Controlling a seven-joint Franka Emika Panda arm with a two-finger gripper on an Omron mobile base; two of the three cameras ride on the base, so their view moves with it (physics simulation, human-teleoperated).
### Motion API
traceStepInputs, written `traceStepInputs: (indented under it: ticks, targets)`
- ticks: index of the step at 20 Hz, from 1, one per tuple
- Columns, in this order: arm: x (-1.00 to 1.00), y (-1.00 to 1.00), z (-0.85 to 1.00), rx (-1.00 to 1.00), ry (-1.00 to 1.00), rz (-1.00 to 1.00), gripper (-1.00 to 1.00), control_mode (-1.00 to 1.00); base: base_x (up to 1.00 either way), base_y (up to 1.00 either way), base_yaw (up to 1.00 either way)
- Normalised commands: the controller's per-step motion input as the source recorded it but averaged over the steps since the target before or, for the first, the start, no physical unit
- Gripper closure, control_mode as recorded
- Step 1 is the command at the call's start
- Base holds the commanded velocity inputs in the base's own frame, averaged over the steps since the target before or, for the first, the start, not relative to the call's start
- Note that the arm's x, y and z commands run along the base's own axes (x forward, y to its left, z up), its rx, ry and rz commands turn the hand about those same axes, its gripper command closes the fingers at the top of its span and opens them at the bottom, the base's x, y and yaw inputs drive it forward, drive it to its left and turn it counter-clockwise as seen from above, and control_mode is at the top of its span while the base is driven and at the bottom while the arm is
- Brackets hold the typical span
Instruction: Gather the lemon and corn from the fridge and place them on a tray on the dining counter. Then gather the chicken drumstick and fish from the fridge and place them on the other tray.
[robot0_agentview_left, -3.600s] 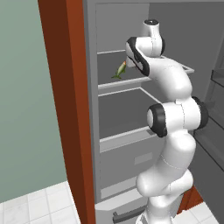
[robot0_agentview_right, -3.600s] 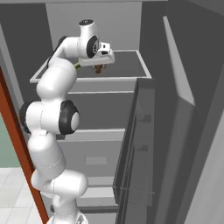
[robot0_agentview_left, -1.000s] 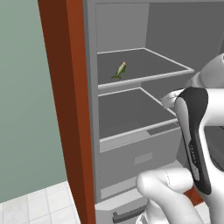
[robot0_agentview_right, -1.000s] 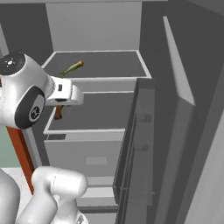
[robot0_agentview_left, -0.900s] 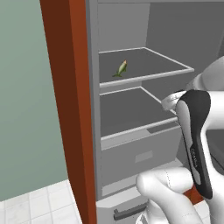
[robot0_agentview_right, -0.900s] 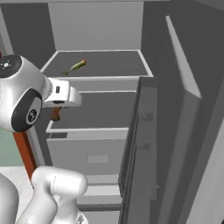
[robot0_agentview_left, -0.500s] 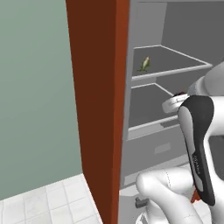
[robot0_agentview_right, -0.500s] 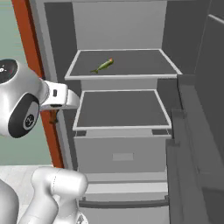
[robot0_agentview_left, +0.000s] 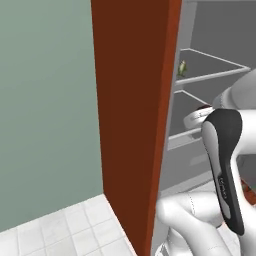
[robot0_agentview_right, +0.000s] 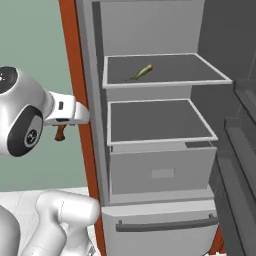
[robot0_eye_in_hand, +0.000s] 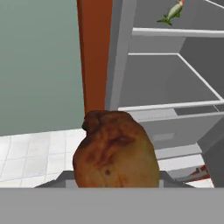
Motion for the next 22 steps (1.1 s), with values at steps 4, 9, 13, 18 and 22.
traceStepInputs:
  ticks: [4,9,13,18,22]
  targets:
    - [0.00,0.00,0.00,0.00,0.00,0.00,1.00,1.00,-0.25,0.58,-0.38]
    - [0.00,0.00,0.00,0.00,0.00,0.00,1.00,1.00,-0.29,0.48,-0.43]
    - [0.00,0.00,0.00,0.00,0.00,0.00,1.00,1.00,-0.42,0.29,-0.46]
    - [0.00,0.00,0.00,0.00,0.00,0.00,1.00,1.00,-0.52,0.28,-0.46]
    - [0.00,0.00,0.00,0.00,0.00,0.00,1.00,1.00,-0.66,0.25,-0.45]
